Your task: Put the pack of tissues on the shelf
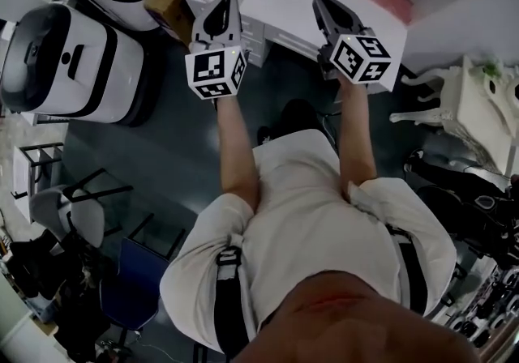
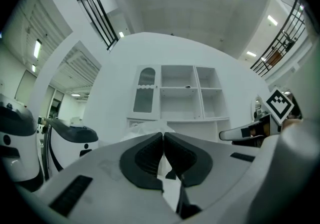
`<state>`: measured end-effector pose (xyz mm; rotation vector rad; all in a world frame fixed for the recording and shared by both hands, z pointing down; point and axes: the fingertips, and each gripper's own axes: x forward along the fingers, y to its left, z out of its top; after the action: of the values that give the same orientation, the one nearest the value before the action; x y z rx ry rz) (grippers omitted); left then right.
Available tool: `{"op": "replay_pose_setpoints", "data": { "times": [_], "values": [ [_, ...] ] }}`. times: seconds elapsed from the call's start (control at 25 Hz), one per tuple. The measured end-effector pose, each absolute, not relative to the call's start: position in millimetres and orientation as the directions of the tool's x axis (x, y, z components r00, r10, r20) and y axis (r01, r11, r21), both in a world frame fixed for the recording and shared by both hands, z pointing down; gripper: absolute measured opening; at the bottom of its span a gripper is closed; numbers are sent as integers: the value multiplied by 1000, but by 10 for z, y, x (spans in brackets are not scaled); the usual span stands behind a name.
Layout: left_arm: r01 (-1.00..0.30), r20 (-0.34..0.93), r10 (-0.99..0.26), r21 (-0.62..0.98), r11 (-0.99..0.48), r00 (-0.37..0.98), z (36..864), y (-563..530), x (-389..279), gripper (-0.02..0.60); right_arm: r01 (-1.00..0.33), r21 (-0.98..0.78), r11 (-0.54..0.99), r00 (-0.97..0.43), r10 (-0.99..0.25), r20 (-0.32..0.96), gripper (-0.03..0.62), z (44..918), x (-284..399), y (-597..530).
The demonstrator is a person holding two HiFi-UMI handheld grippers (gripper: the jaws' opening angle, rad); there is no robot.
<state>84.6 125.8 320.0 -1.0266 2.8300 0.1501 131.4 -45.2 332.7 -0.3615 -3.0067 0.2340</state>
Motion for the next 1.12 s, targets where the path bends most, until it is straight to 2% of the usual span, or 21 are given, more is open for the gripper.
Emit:
{"op": "replay_pose_setpoints", "data": {
  "times": [0.36,0.68,0.92,1.12],
  "values": [
    [-609,-126,-598,89,788,-792,3447,1532,610,12,338,-192,921,-929,360,90,69,3455,1039,-121],
    [-639,-93,-634,40,768,-768,3486,1407,277,12,418,-224,880,-900,434,26,69,3445,512,7],
    [-645,-81,-642,24,764,-763,3504,1447,-92,12,444,-230,866,-889,458,9,69,3463,87,212],
    [-661,-54,-660,16,750,-749,3540,1400,-507,12,414,-267,870,-904,428,-7,69,3463,-321,114]
  ]
}}
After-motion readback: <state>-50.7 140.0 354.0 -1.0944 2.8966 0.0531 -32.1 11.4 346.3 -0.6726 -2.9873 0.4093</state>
